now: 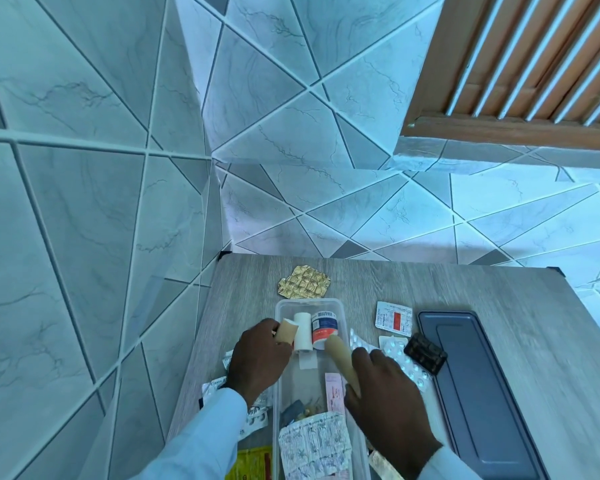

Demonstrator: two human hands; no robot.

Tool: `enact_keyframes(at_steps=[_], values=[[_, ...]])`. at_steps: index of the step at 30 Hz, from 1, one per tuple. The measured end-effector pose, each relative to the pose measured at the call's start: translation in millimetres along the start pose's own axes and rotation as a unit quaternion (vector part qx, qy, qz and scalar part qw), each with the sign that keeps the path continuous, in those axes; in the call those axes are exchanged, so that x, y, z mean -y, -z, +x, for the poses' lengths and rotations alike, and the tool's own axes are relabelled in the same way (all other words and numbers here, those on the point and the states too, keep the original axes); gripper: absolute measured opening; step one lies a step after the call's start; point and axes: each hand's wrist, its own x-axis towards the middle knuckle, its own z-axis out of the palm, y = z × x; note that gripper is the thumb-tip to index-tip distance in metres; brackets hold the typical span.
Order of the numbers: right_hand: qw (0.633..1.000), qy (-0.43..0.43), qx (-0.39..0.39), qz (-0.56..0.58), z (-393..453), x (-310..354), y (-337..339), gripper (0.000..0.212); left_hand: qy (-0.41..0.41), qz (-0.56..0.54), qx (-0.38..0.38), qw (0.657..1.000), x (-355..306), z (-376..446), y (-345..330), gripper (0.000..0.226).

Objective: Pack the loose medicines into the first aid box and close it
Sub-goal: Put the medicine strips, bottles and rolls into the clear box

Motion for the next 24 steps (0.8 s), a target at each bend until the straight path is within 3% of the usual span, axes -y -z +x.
enact_keyframes(at_steps=[5,9,13,17,24], values=[[0.999,0.033,0.022,-0.026,-29.1,16.5,-20.0,0.047,0.003,-0.006,0.022,1.0,-5.5,-7.1,-17.5,0.032],[0.993,0.076,0.011,-0.09,-27.1,18.5,-41.2,0.035,0.015,0.005,0.034,0.999,-7.2,-9.5,-27.6,0.033],[0.992,0.071,0.049,-0.094,-24.1,11.9,-45.2,0.031,0.021,0.022,0.045,0.999,-3.4,-11.3,-37.3,0.039],[0.99,0.088,0.034,-0.105,-17.9,4.6,-48.3,0.021,0.025,0.053,0.032,0.998,-0.5,-11.0,-45.6,0.041],[0.997,0.06,0.036,-0.033,-1.2,-5.9,-53.4,0.019,-0.003,0.011,0.054,0.999,10.3,3.9,-31.0,0.039]])
